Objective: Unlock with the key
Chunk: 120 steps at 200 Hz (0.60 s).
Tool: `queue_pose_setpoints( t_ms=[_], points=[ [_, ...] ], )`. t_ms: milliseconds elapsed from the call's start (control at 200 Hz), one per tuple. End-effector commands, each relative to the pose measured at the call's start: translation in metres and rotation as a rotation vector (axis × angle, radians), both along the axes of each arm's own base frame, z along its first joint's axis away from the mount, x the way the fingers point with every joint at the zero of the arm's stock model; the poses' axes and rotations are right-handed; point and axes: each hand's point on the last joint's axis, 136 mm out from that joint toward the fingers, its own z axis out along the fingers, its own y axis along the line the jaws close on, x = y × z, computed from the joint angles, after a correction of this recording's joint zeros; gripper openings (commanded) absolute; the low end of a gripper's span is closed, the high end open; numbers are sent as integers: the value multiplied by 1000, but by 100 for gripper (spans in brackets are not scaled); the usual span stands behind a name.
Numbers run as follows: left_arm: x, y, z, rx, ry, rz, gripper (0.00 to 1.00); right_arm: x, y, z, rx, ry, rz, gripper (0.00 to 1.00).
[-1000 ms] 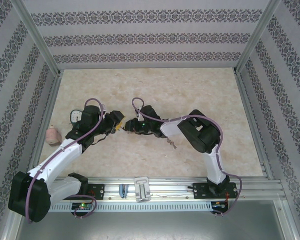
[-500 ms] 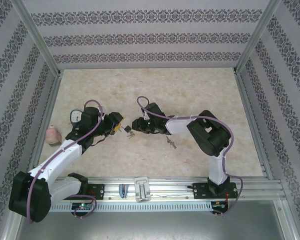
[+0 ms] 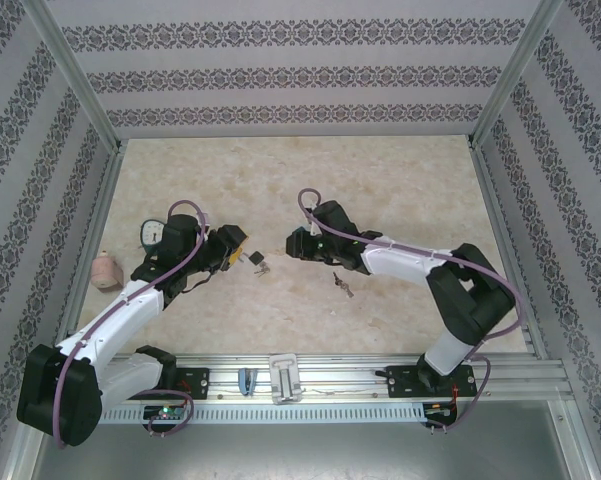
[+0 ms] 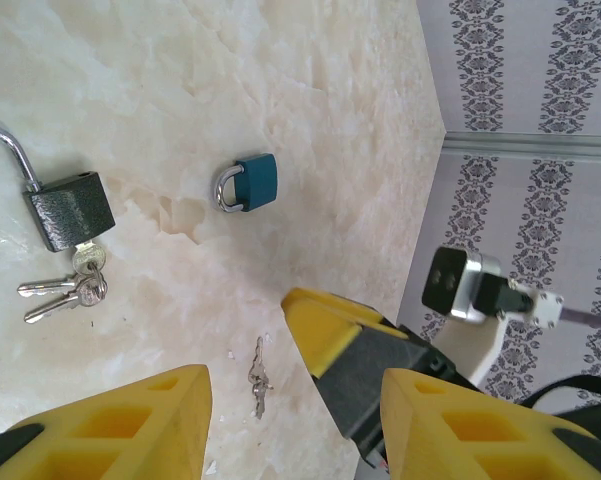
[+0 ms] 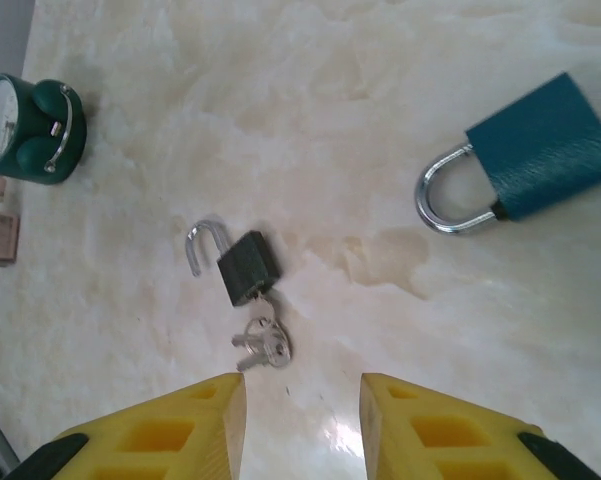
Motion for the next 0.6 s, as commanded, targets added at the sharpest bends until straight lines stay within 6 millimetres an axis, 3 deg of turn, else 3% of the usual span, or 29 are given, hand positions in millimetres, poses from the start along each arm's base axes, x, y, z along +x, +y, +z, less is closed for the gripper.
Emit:
queue_pose_setpoints(
  t_ms=[0,295,595],
  points=[
    [1,1,0,23,5,-18,47,-8,-26,-3,-89,-22,-17,36],
    [7,-14,-4,111,35,-83,48,-24,-64,1,-146,-47,-57,39],
    [30,-44,-5,211,40,-146,49,-28,-93,1,-128,-52,-114,42]
  ],
)
